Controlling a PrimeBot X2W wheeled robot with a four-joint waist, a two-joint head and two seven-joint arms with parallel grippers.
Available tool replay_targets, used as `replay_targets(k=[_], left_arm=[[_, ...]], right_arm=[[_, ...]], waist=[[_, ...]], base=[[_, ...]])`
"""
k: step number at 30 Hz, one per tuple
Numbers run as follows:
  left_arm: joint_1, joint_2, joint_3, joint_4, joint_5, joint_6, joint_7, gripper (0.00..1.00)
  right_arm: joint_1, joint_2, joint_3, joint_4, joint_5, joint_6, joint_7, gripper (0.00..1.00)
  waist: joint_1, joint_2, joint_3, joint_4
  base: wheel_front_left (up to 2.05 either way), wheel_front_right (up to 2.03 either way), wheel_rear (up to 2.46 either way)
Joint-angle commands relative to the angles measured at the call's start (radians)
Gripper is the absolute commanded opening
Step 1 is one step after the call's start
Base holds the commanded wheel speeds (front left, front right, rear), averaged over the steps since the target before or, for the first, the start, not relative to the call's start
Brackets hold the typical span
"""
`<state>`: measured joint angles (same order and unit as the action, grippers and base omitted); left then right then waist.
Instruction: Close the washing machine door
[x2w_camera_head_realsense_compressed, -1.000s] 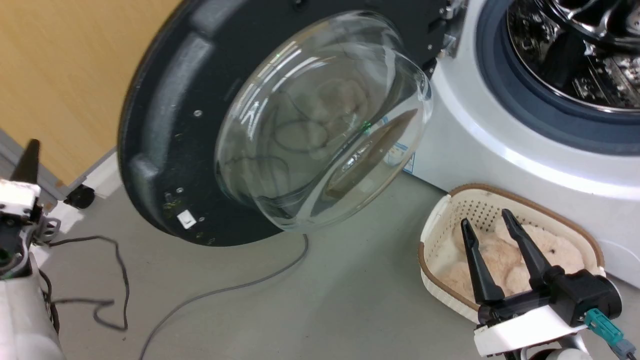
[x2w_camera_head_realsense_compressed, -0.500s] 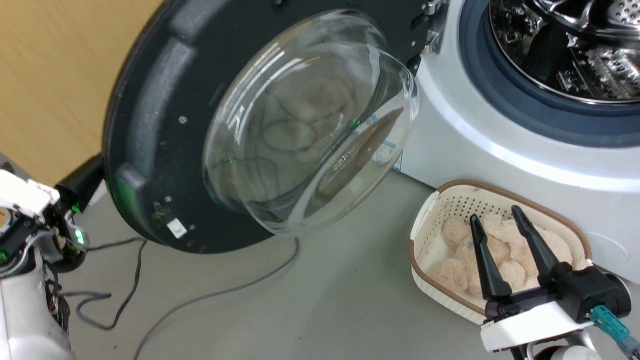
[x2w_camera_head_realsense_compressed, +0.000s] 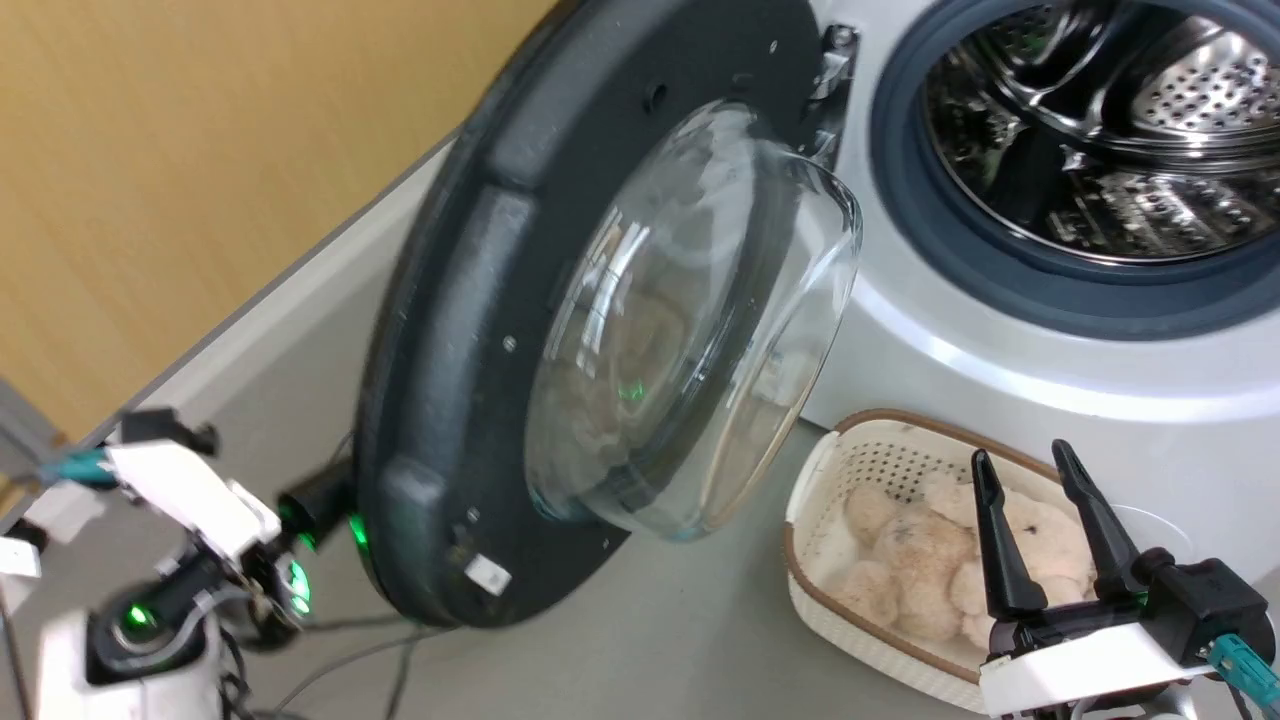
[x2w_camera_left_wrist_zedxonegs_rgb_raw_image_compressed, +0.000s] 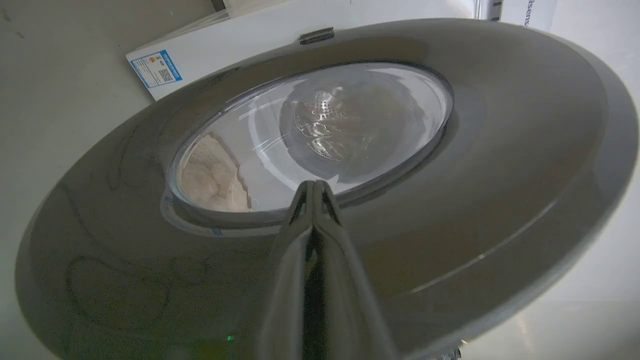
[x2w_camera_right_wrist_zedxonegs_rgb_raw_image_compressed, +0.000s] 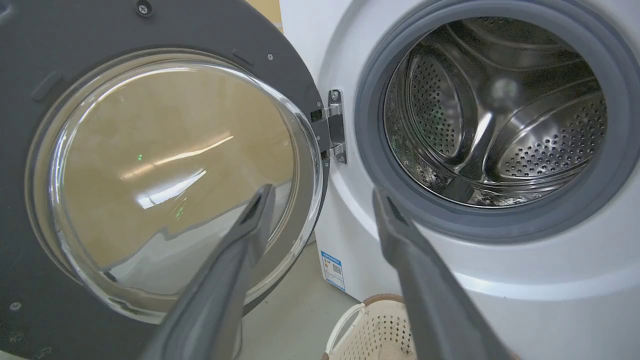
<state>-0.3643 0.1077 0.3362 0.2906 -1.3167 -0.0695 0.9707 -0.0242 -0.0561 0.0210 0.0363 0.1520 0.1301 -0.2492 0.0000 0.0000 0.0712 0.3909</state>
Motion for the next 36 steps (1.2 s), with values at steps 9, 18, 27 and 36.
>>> replay_targets(k=[9,18,27,36], left_arm=[[0.188,-0.056,-0.161,-0.199,-0.098,0.042,0.012,0.0],[0.24,-0.057,-0.433,-0.296,-0.197,0.049,-0.221,0.0],[0.161,-0.057,-0.608,-0.281,-0.285,0.035,-0.44,0.0],[0.034,-0.057,-0.656,-0.207,-0.336,0.015,-0.604,0.0]], right_arm=[[0.017,0.006,0.005,0.004,0.023,0.001,-0.011,1.0],[0.001,0.006,0.015,-0.014,0.021,0.001,-0.012,1.0],[-0.006,0.006,-0.005,-0.036,0.024,0.001,-0.012,1.0],[-0.005,0.006,-0.009,-0.05,0.053,0.001,-0.012,1.0]], waist=[[0.0,0.0,-0.017,-0.103],[0.0,0.0,0.024,-0.271],[0.0,0.0,0.081,-0.468],[0.0,0.0,0.125,-0.64]], base=[[0.0,0.0,0.0],[0.0,0.0,0.0],[0.0,0.0,0.0],[0.0,0.0,0.0]])
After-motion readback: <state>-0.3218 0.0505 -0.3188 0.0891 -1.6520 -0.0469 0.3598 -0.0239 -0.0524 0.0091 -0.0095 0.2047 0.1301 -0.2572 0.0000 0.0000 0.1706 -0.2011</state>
